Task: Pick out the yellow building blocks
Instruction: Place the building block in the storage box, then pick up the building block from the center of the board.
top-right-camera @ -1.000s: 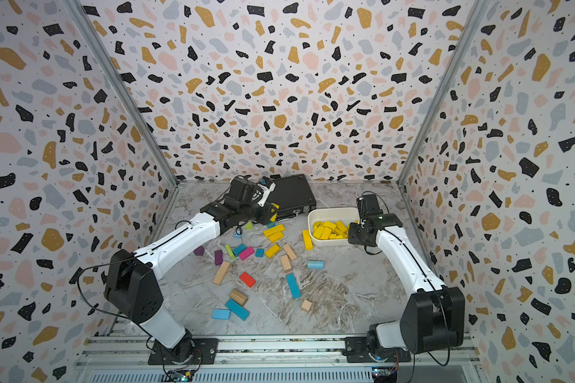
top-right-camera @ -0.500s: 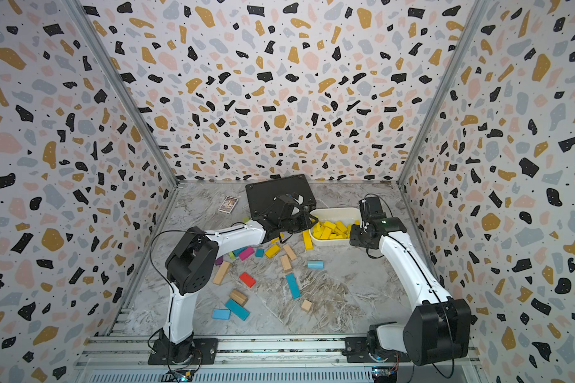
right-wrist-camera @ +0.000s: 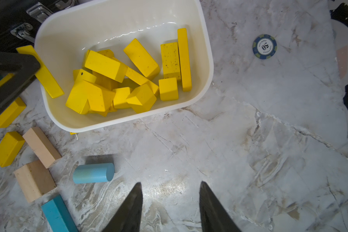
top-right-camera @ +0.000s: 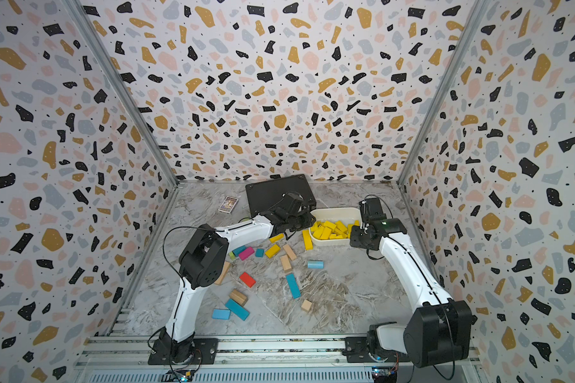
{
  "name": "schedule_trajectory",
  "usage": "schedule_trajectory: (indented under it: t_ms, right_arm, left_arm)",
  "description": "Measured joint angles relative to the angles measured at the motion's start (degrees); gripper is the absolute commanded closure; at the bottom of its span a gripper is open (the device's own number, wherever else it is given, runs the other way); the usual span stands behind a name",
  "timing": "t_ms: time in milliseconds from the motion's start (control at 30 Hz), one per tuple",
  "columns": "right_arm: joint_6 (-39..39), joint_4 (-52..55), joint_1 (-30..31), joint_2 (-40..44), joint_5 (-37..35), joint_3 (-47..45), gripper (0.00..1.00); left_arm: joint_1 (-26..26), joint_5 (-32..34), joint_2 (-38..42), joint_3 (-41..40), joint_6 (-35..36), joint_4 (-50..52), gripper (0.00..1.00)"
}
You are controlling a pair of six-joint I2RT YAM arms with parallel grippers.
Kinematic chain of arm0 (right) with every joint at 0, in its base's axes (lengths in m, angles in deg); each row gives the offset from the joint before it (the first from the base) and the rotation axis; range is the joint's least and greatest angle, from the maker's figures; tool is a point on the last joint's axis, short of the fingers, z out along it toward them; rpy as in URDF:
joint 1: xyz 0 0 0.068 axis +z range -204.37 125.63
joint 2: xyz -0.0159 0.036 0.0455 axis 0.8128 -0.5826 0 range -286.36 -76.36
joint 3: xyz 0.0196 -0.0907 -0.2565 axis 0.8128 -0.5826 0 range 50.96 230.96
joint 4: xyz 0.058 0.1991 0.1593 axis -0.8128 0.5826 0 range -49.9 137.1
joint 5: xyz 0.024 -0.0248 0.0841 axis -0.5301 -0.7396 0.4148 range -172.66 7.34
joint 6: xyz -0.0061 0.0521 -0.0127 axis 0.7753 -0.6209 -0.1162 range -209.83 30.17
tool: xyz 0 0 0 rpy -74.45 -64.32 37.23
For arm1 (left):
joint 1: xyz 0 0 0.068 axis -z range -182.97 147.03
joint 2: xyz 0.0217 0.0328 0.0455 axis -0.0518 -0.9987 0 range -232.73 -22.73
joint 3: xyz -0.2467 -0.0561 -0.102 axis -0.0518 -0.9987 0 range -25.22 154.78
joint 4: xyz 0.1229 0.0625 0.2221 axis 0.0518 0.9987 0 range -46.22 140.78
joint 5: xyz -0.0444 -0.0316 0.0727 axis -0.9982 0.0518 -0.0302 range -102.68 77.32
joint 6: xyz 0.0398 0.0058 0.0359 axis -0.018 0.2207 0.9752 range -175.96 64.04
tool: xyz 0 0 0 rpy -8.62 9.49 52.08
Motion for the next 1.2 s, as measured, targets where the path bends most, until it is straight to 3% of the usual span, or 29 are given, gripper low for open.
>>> schedule_trajectory:
  t_ms: [267, 400, 600, 900, 1067, 1200]
  right_arm:
    - [0.3, 0.3, 0.0, -0.2, 0.2, 0.3, 0.52]
    - [1.1, 0.5, 1.3, -1.4, 0.8, 2.2, 0.52]
    - [3.3, -0.1, 11.3, -8.6, 3.1, 8.5, 0.52]
    - [9.4, -2.0, 22.5, -23.1, 8.7, 17.7, 0.51]
    - [13.0, -1.6, 25.7, -30.5, 9.0, 23.0, 0.52]
    - [12.2, -1.0, 27.0, -34.7, 6.5, 26.5, 0.54]
  left_arm:
    - [0.1, 3.3, 2.3, -0.2, 4.4, 3.3, 0.55]
    - [0.1, 6.3, 9.9, -3.6, 7.7, 3.6, 0.57]
    - [-2.0, 10.3, 28.3, -17.4, 11.2, -0.9, 0.58]
    - [-10.5, 19.3, 50.0, -41.0, 12.1, 1.9, 0.54]
    - [-11.1, 23.6, 59.4, -48.2, 11.7, 5.3, 0.50]
    - [-11.3, 23.8, 62.4, -50.3, 13.2, 6.8, 0.49]
